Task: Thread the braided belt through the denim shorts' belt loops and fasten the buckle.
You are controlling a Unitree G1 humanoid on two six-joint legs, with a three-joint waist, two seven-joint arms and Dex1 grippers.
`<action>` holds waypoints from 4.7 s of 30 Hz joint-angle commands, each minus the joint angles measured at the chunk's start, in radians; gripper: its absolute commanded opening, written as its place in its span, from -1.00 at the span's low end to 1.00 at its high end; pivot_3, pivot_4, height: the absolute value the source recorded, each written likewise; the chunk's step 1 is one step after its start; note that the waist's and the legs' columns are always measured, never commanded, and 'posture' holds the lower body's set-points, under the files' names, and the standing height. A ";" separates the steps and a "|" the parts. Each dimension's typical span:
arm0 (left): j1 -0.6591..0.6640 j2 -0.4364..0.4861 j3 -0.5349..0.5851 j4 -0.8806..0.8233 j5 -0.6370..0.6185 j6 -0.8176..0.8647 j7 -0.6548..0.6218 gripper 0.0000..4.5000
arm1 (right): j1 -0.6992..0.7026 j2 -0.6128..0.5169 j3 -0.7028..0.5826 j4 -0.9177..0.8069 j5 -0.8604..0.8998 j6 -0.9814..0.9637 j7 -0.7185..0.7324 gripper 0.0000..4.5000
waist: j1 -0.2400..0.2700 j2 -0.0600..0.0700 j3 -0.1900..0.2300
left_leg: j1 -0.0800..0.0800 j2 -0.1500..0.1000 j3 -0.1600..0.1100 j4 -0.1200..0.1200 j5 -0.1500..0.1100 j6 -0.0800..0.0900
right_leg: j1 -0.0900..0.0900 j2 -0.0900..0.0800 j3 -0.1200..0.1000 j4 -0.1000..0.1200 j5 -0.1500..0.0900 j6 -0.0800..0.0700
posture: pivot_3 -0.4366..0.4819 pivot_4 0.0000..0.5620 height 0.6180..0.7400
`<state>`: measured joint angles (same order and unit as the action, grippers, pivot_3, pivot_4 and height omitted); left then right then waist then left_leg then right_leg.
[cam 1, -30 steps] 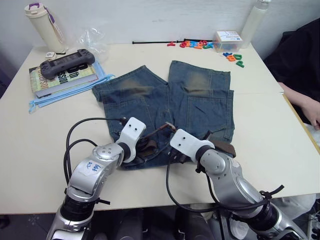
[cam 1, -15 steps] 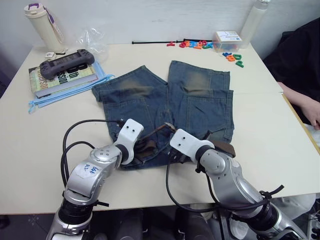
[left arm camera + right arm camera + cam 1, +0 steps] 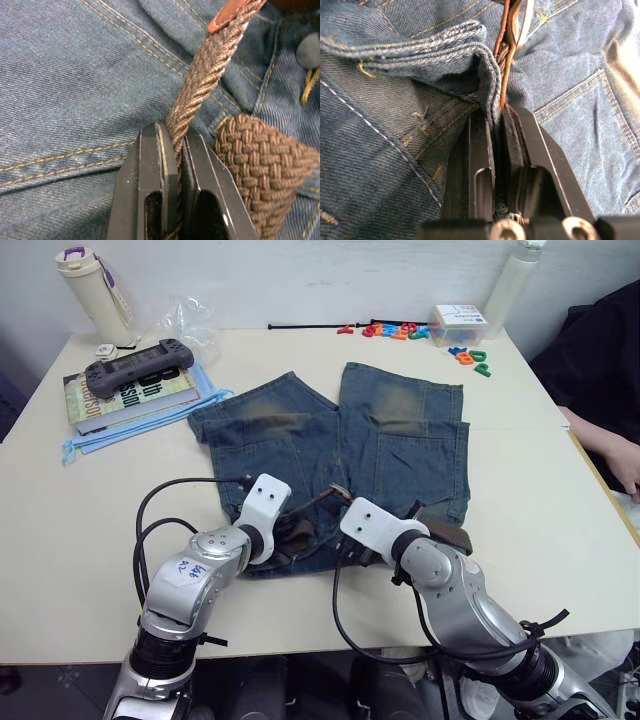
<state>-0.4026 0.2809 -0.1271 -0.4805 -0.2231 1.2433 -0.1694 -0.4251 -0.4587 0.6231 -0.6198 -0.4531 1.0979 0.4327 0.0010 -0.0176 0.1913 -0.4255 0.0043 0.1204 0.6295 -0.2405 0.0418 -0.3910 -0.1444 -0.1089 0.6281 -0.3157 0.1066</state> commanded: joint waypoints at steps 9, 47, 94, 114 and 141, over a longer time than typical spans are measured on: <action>-0.039 -0.059 -0.039 0.018 -0.006 -0.094 -0.020 -1.00 | -0.009 -0.011 0.037 -0.034 0.004 -0.027 0.046 -0.99 | -0.001 0.000 0.000 | 0.000 0.000 0.000 0.000 0.000 0.000 | 0.000 0.000 0.000 0.000 0.000 0.000 | -0.05 -0.47 0.63; -0.011 -0.120 -0.105 0.217 0.025 -0.472 -0.138 -1.00 | -0.128 -0.296 -0.387 -0.157 0.243 -0.313 0.339 0.95 | 0.000 0.000 0.001 | -0.003 -0.001 -0.001 0.000 -0.001 0.004 | -0.001 -0.001 -0.004 -0.002 0.000 0.000 | -0.05 -0.47 0.63; 0.094 0.304 0.325 0.168 -0.456 -0.443 -0.747 0.44 | -0.018 -0.197 -0.300 0.118 -0.104 -0.709 0.311 -1.00 | -0.003 0.000 0.002 | -0.001 0.000 -0.002 0.003 0.005 0.007 | 0.001 -0.001 -0.007 0.000 0.000 0.001 | -0.05 -0.47 0.63; -0.121 0.326 -0.061 0.936 0.173 -1.286 -0.832 0.44 | 0.162 -0.208 -0.600 -0.059 0.007 -0.789 0.263 -1.00 | -0.004 -0.001 0.001 | -0.001 -0.003 0.000 0.001 0.004 0.008 | 0.001 -0.002 -0.011 0.000 0.001 0.002 | -0.05 -0.47 0.63; -0.067 0.308 0.012 0.790 0.091 -1.252 -0.750 0.44 | 0.080 -0.260 -0.664 -0.019 0.194 -0.819 0.258 -1.00 | -0.004 0.001 0.000 | 0.004 -0.003 0.001 0.001 0.004 0.011 | 0.005 -0.003 -0.009 0.000 0.001 0.002 | -0.05 -0.47 0.63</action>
<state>-0.4927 0.5962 -0.1218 0.3365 -0.1207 -0.0519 -0.9307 -0.3332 -0.7242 -0.0540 -0.5838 -0.2765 0.2712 0.6881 -0.0033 -0.0161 0.1909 -0.4221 0.0018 0.1208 0.6313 -0.2368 0.0531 -0.3864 -0.1473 -0.1175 0.6284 -0.3145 0.1089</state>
